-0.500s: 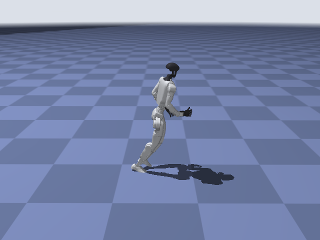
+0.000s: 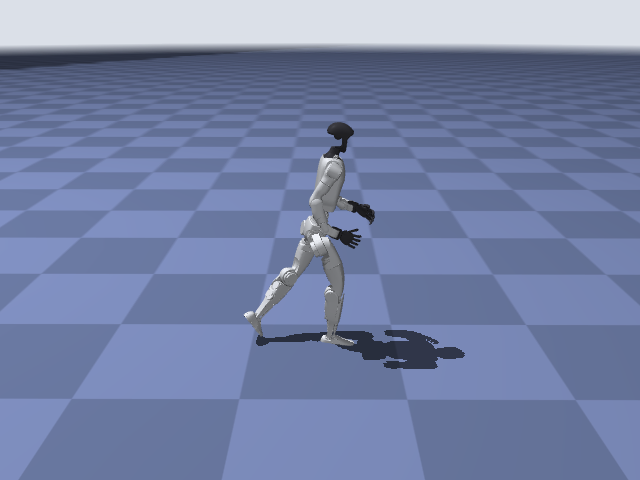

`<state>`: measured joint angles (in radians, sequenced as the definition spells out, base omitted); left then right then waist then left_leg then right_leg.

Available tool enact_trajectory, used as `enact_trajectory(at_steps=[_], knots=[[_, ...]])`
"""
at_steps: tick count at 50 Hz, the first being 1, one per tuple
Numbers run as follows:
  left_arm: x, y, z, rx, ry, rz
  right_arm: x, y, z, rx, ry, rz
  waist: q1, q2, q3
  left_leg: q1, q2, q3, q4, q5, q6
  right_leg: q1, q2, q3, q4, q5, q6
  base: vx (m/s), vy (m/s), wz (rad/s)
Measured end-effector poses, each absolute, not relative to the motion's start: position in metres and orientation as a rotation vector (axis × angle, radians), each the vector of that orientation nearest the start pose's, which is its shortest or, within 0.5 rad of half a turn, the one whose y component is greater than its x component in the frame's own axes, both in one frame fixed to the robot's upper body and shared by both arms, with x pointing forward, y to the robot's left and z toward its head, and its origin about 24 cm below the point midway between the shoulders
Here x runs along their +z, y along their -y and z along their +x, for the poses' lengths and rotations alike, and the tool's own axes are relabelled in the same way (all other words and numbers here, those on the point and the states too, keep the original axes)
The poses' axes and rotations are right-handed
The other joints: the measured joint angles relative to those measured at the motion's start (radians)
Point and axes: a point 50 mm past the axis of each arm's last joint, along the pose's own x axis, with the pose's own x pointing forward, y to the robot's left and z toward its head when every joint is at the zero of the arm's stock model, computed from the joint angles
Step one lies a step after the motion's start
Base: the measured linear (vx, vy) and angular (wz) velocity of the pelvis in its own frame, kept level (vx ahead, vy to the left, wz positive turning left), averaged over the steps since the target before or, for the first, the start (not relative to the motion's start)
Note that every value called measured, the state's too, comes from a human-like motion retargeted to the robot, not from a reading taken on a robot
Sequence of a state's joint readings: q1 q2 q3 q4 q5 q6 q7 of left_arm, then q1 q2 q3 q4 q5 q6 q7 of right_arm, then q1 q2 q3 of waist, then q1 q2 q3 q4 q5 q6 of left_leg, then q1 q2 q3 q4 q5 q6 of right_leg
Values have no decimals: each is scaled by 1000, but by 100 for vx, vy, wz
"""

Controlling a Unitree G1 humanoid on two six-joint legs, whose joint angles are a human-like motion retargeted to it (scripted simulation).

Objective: Walk run

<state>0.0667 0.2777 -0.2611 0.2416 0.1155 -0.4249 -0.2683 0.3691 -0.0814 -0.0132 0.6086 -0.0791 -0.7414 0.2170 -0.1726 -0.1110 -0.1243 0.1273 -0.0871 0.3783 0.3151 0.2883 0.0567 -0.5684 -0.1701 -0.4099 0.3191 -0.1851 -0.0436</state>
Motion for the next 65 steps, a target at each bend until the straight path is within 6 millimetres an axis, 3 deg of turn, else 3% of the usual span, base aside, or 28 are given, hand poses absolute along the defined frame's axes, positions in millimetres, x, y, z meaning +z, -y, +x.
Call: enact_trajectory(at_steps=[3,5,8,10,13,16,18,19,20,22,24,27,30,33,35,37,38,39,41,44,47,50,53,55,57,60,61,65], knots=[[-6,-158,213,-478,10,384,-62,148,163,286,-87,-115,11,-45,30,-35,3,131,220,-96,29,31,-41,15,185,-124,-85,178,-55,-83],[-27,-163,197,-460,-78,377,-54,137,181,325,-39,-90,64,-74,30,-104,-8,158,366,-197,65,83,-66,111,282,-235,-48,161,-17,-31],[-55,-154,164,-540,-203,255,-34,121,207,395,44,0,204,-87,8,-367,-15,62,512,-334,43,236,-63,52,227,-284,2,185,-40,19],[-59,-159,149,-555,-225,156,-18,120,218,460,99,-16,280,-54,7,-492,15,27,456,-414,27,394,35,-14,56,-174,30,161,-43,-4],[-63,-178,127,-531,-283,77,-9,110,219,507,123,-21,370,-43,29,-582,4,31,191,-454,24,588,133,-21,-109,189,103,167,-48,-69],[-58,-187,128,-524,-268,65,-18,109,210,503,69,24,440,-21,57,-596,-21,-37,-84,-500,-1,716,183,-67,-139,546,162,172,-44,-58],[-48,-190,146,-536,-209,113,-28,115,202,487,16,23,435,11,69,-583,-2,-91,-153,-502,4,759,220,-105,-63,649,169,172,-47,6],[-43,-189,157,-551,-181,145,-34,119,197,475,-12,11,425,37,80,-571,9,-124,-130,-450,50,752,245,-102,31,643,155,152,-49,25],[-39,-187,168,-568,-156,177,-40,122,191,463,-42,-5,415,66,94,-557,20,-160,-87,-375,117,736,271,-90,145,616,135,120,-44,44],[-35,-177,185,-585,-120,189,-63,132,172,425,-160,-41,347,80,97,-555,68,-180,152,-584,145,630,228,-139,448,498,65,170,-46,51],[-33,-159,201,-605,-84,158,-89,140,143,370,-309,-32,309,98,91,-504,110,-182,243,-688,108,455,145,-121,727,376,28,237,-55,-7],[-23,-138,221,-600,-23,139,-103,151,117,361,-419,46,170,58,19,-389,27,-146,121,-718,86,136,-17,-95,848,178,-17,153,-31,-17],[-15,-132,221,-571,24,134,-99,179,92,248,-437,13,79,87,-13,-199,-13,-150,-50,-532,22,10,-48,-178,583,58,-72,164,-28,20],[-18,-127,210,-572,18,73,-92,209,76,142,-432,-17,-7,104,-22,-38,-16,-154,-128,-137,-80,-16,4,-126,165,11,38,189,-41,78],[-18,-132,204,-601,9,75,-87,215,87,142,-387,-16,-27,63,-15,41,-37,-85,-100,23,-80,1,10,-40,-8,-33,105,86,-18,-16],[-19,-145,201,-608,-19,126,-81,201,117,236,-318,-21,-22,-7,8,55,-91,-40,30,38,-84,37,-9,44,-30,26,38,158,-44,-76],[-22,-149,199,-612,-50,155,-77,190,135,285,-276,-22,-17,-29,18,42,-75,15,125,-10,-84,59,-17,51,9,20,-66,241,-66,-82],[-29,-155,195,-620,-95,175,-72,178,151,337,-230,-23,8,-55,19,20,-68,93,209,-63,-48,62,-23,88,88,-39,-103,232,-61,-109],[-51,-158,177,-680,-236,180,-62,157,175,397,-146,-18,70,-86,31,-85,-37,130,417,-178,31,109,-71,104,238,-183,-83,225,-38,-20],[-78,-157,142,-743,-399,104,-33,131,207,468,34,-34,216,-85,19,-361,24,83,585,-323,29,271,-48,75,173,-239,-26,192,-28,4],[-78,-177,124,-687,-411,91,-9,111,221,541,144,-88,308,-39,8,-516,70,91,411,-417,27,481,84,20,-43,-50,30,173,-26,-17],[-67,-197,119,-618,-374,139,-3,98,218,539,153,-15,417,-24,25,-567,27,61,62,-459,15,654,166,27,-164,344,133,169,-32,-45],[-54,-195,137,-582,-273,168,-16,101,208,525,91,37,452,-11,39,-556,-4,-71,-157,-489,-35,766,199,-34,-119,574,185,184,-40,4],[-41,-187,160,-583,-179,214,-30,111,197,509,20,5,449,31,54,-538,7,-140,-160,-410,6,771,256,-21,26,634,167,177,-41,50],[-31,-169,185,-621,-96,243,-51,125,178,456,-75,-29,414,56,58,-541,3,-179,51,-490,179,691,230,-79,297,530,125,178,-36,68],[-5,-146,217,-700,27,265,-88,138,133,340,-290,26,359,97,44,-498,103,-209,266,-687,97,444,133,-103,720,317,20,182,-40,23],[9,-134,231,-725,86,277,-89,145,126,334,-297,64,312,85,32,-468,75,-203,243,-705,98,331,64,-108,797,248,6,178,-47,23],[63,-119,253,-819,267,389,-79,185,100,299,-268,17,146,46,-31,-276,-46,-193,29,-621,74,4,-76,-137,683,44,-38,164,-46,39]])
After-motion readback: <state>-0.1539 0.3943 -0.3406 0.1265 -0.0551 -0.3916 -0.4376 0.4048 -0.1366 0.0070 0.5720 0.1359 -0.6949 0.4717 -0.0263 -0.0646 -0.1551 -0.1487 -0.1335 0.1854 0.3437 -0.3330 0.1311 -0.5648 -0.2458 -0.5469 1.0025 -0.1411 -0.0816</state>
